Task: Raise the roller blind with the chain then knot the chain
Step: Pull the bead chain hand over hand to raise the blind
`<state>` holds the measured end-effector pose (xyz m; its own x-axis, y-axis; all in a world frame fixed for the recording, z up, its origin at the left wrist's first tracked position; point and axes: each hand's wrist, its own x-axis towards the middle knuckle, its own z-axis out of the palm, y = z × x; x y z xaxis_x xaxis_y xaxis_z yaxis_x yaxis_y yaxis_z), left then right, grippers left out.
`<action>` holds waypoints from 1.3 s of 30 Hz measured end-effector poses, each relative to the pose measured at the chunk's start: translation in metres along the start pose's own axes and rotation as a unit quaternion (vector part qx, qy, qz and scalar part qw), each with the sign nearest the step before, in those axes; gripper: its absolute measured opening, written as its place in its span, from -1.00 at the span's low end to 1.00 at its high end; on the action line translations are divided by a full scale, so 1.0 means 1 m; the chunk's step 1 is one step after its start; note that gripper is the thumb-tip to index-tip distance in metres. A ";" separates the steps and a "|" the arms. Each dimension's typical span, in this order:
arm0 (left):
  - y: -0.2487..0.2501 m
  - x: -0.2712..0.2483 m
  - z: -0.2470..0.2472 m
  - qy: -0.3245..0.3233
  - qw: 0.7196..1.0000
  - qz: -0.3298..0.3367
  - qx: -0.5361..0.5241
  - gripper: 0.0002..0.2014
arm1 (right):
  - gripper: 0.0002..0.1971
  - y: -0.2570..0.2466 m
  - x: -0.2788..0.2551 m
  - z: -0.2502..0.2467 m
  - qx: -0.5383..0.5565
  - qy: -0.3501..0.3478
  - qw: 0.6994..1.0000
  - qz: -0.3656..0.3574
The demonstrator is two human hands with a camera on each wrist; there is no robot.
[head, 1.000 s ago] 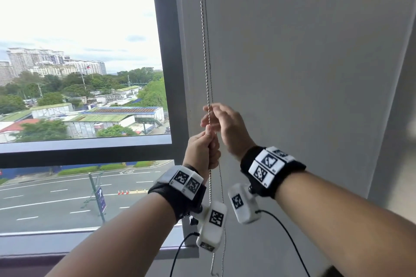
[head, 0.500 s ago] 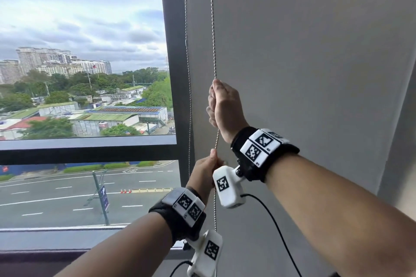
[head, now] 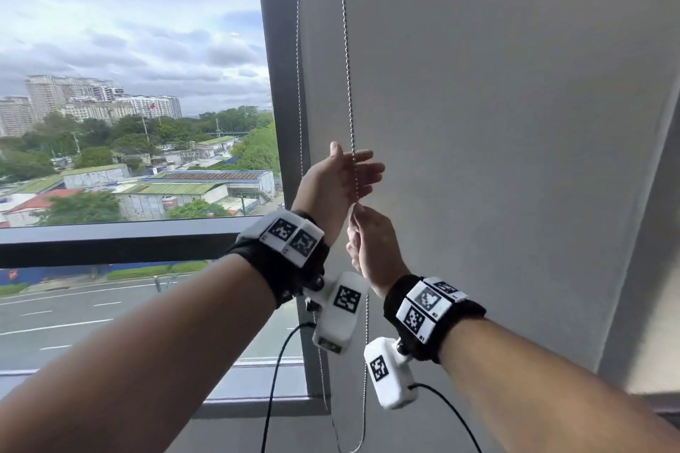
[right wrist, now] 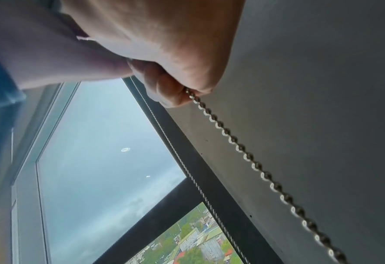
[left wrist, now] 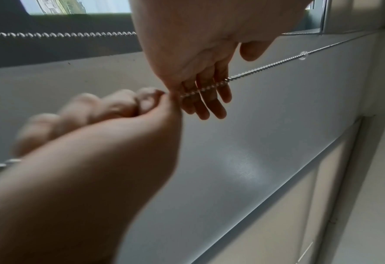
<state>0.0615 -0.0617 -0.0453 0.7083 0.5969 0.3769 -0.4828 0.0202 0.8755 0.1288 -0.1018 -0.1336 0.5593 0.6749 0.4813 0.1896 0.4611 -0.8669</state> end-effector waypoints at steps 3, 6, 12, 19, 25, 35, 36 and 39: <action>0.007 0.009 0.014 0.009 1.000 -0.012 -0.014 -0.50 | -0.61 0.012 -0.007 -0.003 0.038 -0.002 0.999 -0.003; 0.001 0.011 0.018 0.024 0.999 -0.016 -0.027 -0.56 | -0.64 0.030 -0.015 -0.012 -0.016 0.007 0.999 -0.039; -0.034 -0.002 0.013 0.050 0.998 0.008 0.022 -0.57 | -0.63 0.058 -0.041 -0.024 -0.039 -0.036 0.999 -0.002; -0.050 -0.015 -0.003 0.050 0.999 -0.004 0.018 -0.56 | -0.66 0.038 -0.028 -0.043 -0.092 -0.080 0.993 0.001; -0.068 -0.029 -0.014 0.059 0.998 -0.020 0.007 -0.56 | -0.66 -0.026 0.022 -0.033 -0.086 -0.033 0.994 -0.060; -0.090 -0.042 -0.025 0.093 0.989 -0.072 0.092 -0.61 | -0.69 -0.106 0.060 0.014 -0.043 -0.060 0.990 -0.119; -0.091 -0.044 -0.025 0.093 0.989 -0.078 0.090 -0.64 | -0.69 -0.106 0.061 0.016 -0.045 -0.056 0.990 -0.120; -0.093 -0.049 -0.026 0.100 0.986 -0.088 0.097 -0.59 | -0.66 -0.096 0.062 0.019 -0.069 -0.037 0.989 -0.127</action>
<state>0.0580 -0.0721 -0.1534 0.6474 0.7444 0.1633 -0.2398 -0.0044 0.9708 0.1303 -0.0938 -0.0178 0.4201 0.5892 0.6902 0.4281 0.5419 -0.7232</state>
